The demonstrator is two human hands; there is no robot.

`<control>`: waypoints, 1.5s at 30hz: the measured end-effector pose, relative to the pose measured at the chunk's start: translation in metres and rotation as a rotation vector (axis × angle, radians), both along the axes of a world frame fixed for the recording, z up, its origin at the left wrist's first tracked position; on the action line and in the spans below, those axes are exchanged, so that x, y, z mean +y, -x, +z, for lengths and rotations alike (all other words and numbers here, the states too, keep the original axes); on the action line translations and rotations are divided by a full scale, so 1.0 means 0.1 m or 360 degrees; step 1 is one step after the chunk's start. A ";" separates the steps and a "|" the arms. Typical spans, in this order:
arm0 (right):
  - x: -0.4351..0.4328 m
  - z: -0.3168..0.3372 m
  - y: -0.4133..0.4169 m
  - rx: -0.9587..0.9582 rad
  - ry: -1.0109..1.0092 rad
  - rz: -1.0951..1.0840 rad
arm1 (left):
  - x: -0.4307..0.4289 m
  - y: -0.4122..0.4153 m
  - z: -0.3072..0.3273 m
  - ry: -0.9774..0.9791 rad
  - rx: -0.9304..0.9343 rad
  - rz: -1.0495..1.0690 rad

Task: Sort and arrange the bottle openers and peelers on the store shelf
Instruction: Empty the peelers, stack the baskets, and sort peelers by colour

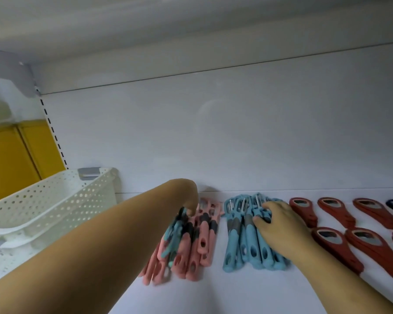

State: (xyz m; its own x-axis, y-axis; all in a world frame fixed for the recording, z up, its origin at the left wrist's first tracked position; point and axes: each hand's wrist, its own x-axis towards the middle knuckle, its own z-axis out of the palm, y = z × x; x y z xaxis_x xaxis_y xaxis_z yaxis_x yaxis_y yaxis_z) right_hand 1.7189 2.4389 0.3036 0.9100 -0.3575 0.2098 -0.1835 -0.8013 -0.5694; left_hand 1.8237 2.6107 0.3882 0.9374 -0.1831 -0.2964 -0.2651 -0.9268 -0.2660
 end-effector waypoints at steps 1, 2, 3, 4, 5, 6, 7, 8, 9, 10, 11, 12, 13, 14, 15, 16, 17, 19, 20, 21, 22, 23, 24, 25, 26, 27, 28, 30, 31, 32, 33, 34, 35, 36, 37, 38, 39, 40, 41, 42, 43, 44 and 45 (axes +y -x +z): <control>0.00 0.00 0.00 -0.0004 0.0006 0.0003 | -0.01 0.02 -0.01 0.0033 0.0015 0.0005; 0.01 0.00 0.00 -0.0007 0.0007 0.0004 | -0.01 0.02 -0.01 0.0066 0.0015 0.0022; 0.01 0.00 0.00 -0.0012 0.0010 0.0005 | -0.01 0.02 -0.01 0.0100 0.0011 0.0042; 0.01 0.00 0.00 -0.0012 0.0014 0.0004 | 0.00 0.01 0.00 0.0153 0.0005 0.0068; 0.01 0.01 0.00 -0.0009 0.0019 0.0002 | 0.02 0.00 0.01 0.0221 0.0002 0.0096; 0.01 0.01 0.00 -0.0007 0.0021 -0.0001 | 0.04 0.00 0.02 0.0292 0.0002 0.0131; 0.01 0.01 0.00 -0.0005 0.0023 -0.0003 | 0.06 0.00 0.04 0.0345 0.0003 0.0147; 0.01 0.01 0.00 -0.0003 0.0025 -0.0005 | 0.08 0.00 0.06 0.0384 0.0010 0.0163; 0.02 0.02 0.01 0.0001 0.0026 -0.0005 | 0.10 0.01 0.07 0.0411 0.0026 0.0170; 0.02 0.02 0.01 0.0004 0.0025 -0.0003 | 0.11 0.02 0.07 0.0418 0.0047 0.0175; 0.02 0.03 0.01 0.0006 0.0020 0.0000 | 0.12 0.01 0.05 0.0427 0.0066 0.0183; 0.03 0.04 0.02 0.0007 0.0013 0.0003 | 0.13 0.01 0.04 0.0439 0.0082 0.0209; 0.03 0.05 0.03 0.0007 0.0007 0.0005 | 0.13 0.02 0.03 0.0445 0.0081 0.0232; 0.04 0.05 0.03 0.0009 0.0002 0.0008 | 0.13 0.03 0.02 0.0420 0.0054 0.0227; 0.04 0.06 0.04 0.0012 0.0003 0.0011 | 0.13 0.03 0.00 0.0385 0.0013 0.0193; 0.04 0.06 0.04 0.0018 0.0005 0.0015 | 0.12 0.05 0.00 0.0342 -0.0021 0.0163; 0.04 0.05 0.05 0.0025 0.0003 0.0021 | 0.11 0.05 -0.01 0.0311 -0.0053 0.0146; 0.04 0.04 0.05 0.0031 -0.0012 0.0045 | 0.10 0.04 -0.03 0.0277 -0.0098 0.0131; 0.04 0.04 0.05 0.0034 -0.0012 0.0058 | 0.09 0.03 -0.04 0.0261 -0.0114 0.0134; 0.04 0.05 0.05 0.0036 -0.0008 0.0070 | 0.09 0.03 -0.05 0.0276 -0.0126 0.0146; 0.04 0.05 0.06 0.0036 -0.0008 0.0079 | 0.08 0.01 -0.06 0.0309 -0.0141 0.0155; 0.04 0.06 0.06 0.0032 -0.0015 0.0081 | 0.08 0.00 -0.06 0.0345 -0.0146 0.0162; 0.04 0.07 0.06 0.0029 -0.0023 0.0081 | 0.09 0.00 -0.06 0.0382 -0.0128 0.0183; 0.03 0.07 0.05 0.0026 -0.0030 0.0080 | 0.10 -0.01 -0.05 0.0428 -0.0090 0.0208; 0.03 0.07 0.05 0.0029 -0.0035 0.0077 | 0.11 -0.01 -0.02 0.0496 -0.0044 0.0249; 0.03 0.07 0.06 0.0035 -0.0036 0.0073 | 0.12 -0.01 0.00 0.0581 0.0002 0.0287; 0.03 0.07 0.05 0.0041 -0.0034 0.0069 | 0.14 -0.02 0.03 0.0649 0.0040 0.0338; 0.03 0.06 0.05 0.0044 -0.0037 0.0065 | 0.17 -0.04 0.06 0.0699 0.0082 0.0377; 0.03 0.06 0.05 0.0037 -0.0042 0.0064 | 0.19 -0.06 0.05 0.0713 0.0092 0.0380; 0.03 0.05 0.05 0.0030 -0.0046 0.0065 | 0.19 -0.10 0.03 0.0750 0.0108 0.0405; 0.03 0.05 0.05 0.0025 -0.0049 0.0067 | 0.21 -0.13 0.02 0.0818 0.0125 0.0425; 0.03 0.04 0.04 0.0023 -0.0050 0.0070 | 0.24 -0.13 0.02 0.0911 0.0145 0.0464; 0.02 0.04 0.04 0.0022 -0.0049 0.0069 | 0.28 -0.15 0.03 0.1033 0.0166 0.0509; 0.02 0.03 0.03 0.0022 -0.0047 0.0069 | 0.32 -0.16 0.05 0.1152 0.0170 0.0550; 0.02 0.03 0.03 0.0019 -0.0045 0.0067 | 0.36 -0.16 0.08 0.1250 0.0179 0.0565; 0.02 0.03 0.03 0.0012 -0.0046 0.0062 | 0.40 -0.15 0.12 0.1330 0.0178 0.0560; 0.02 0.03 0.03 0.0009 -0.0052 0.0055 | 0.44 -0.14 0.16 0.1393 0.0169 0.0558; 0.02 0.03 0.03 0.0006 -0.0061 0.0052 | 0.47 -0.12 0.22 0.1450 0.0146 0.0559; 0.02 0.03 0.03 0.0003 -0.0072 0.0053 | 0.49 -0.09 0.28 0.1508 0.0104 0.0547; 0.03 0.04 0.04 0.0004 -0.0076 0.0058 | 0.51 -0.05 0.35 0.1568 0.0050 0.0527; 0.04 0.04 0.04 -0.0003 -0.0080 0.0054 | 0.53 -0.02 0.42 0.1621 -0.0024 0.0494; 0.03 0.05 0.05 -0.0032 -0.0080 0.0029 | 0.54 0.03 0.50 0.1676 -0.0107 0.0446; 0.01 0.08 0.05 -0.0108 -0.0054 -0.0025 | 0.54 0.09 0.57 0.1747 -0.0194 0.0380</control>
State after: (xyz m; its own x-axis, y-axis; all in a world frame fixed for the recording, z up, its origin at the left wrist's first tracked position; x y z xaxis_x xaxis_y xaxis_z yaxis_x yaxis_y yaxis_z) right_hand 1.7140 2.4398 0.3112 0.8883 -0.3796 0.2585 -0.1558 -0.7786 -0.6079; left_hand 1.8150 2.6644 0.4453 0.9949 -0.1007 0.0104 -0.0781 -0.6984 0.7114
